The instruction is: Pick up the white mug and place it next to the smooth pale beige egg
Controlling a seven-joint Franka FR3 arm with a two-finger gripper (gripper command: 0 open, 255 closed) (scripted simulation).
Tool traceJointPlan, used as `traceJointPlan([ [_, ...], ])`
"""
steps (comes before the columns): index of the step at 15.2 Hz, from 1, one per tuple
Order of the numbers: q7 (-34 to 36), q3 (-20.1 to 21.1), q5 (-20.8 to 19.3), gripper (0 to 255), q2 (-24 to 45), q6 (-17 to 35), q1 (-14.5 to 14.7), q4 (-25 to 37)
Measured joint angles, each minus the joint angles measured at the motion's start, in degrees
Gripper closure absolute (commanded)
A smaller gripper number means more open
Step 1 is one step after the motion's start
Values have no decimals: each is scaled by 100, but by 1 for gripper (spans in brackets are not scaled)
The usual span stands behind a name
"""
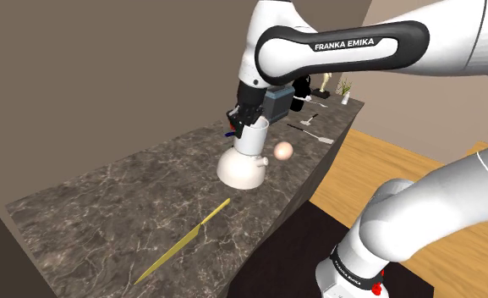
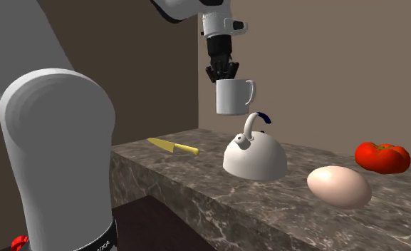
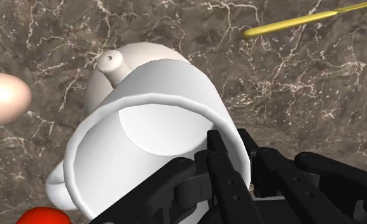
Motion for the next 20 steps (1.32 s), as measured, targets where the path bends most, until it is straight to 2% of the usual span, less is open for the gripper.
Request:
traceJointPlan([
  [8,-1062,-855,-238,255,-879,-68,-333,-762],
  [13,-1770,-1456,-517,255,-1221,-218,-627,-985],
  [20,-2749,-2303,-958,255,-1358,-308,-1050,-985],
])
